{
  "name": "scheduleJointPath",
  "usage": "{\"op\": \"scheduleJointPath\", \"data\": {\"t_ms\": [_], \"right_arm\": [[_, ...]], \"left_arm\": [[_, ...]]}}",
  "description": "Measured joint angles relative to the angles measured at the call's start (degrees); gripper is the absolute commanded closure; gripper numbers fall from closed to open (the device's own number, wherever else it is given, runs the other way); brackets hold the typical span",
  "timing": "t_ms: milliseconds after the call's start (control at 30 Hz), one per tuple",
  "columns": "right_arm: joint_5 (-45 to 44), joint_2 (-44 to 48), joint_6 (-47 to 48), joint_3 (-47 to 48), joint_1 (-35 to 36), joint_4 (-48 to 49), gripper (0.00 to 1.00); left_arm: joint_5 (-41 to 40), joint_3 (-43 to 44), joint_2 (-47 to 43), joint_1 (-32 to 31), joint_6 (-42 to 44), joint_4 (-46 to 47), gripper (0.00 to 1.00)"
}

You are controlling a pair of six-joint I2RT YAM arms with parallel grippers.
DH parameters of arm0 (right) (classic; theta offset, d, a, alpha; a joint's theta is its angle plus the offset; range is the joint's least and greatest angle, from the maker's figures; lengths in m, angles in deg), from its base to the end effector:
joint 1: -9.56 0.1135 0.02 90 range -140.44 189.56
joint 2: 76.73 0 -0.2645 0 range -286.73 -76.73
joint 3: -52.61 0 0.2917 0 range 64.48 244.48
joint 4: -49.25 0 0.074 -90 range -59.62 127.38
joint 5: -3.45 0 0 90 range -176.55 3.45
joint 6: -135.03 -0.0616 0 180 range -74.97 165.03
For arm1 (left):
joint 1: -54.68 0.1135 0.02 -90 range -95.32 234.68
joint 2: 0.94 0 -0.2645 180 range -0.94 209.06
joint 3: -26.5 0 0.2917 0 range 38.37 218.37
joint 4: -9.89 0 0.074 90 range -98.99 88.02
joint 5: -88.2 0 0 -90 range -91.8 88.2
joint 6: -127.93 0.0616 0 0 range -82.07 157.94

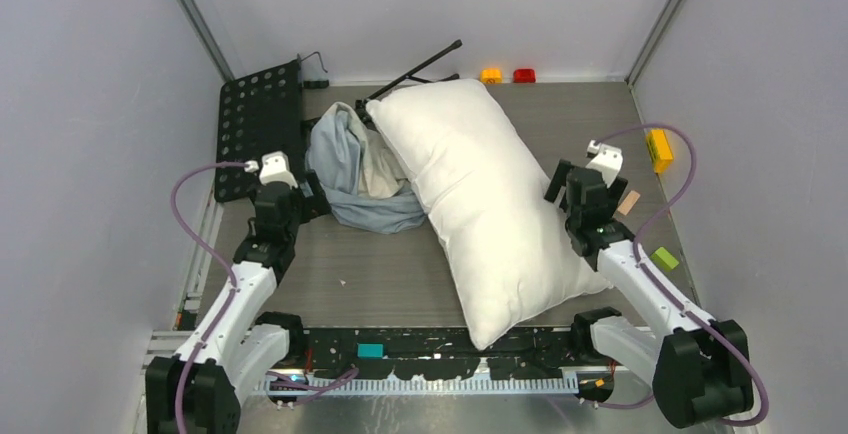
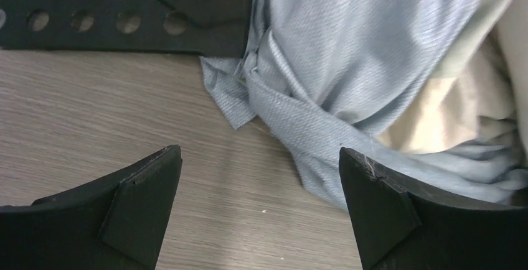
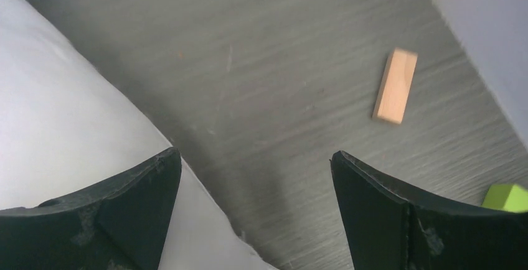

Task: Remove the pillowcase from the pillow

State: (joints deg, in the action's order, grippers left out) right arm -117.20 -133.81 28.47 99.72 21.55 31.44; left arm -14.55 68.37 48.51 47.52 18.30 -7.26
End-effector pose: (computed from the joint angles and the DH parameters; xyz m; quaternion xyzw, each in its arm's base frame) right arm 0.2764 0.0266 0.2258 0.1694 0.8196 -0.0964 0.5387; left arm 0.2587 -0.0188 0.2199 -0.1504 0.8255 -0.0332 0.5430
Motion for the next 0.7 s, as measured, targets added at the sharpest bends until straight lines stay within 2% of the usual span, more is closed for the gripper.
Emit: {"op": "scheduleJointPath", "data": {"t_ms": [100,167,333,533,700], "right_arm": [[0.17,-0.55,1.40,-8.61,0.00,7.98,0.06],[0.24,-1.36,2.58,-10.80,-0.17,13.68,0.06],[-1.07,-8.70,5.57,-11.04,-0.81,26.03,0.06],[0.63,-20.24,8.07,-13.66,-3.34,40.92,0.06],[2.23,-24.76,10.95,-14.93,-3.58,49.59,0.07]], "left_arm": [[-1.36,-4.52,1.99,0.02,1.77,5.70,0.00],[-2.99,-5.62,3.80,0.02,3.89,8.50,0.00],[-5.38,-7.87,7.72,0.04,7.15,18.34,0.00],[-7.56,-11.54,19.39,0.07,10.12,30.12,0.00],[-6.69,-12.59,25.90,0.94,13.11,40.04,0.00]]}}
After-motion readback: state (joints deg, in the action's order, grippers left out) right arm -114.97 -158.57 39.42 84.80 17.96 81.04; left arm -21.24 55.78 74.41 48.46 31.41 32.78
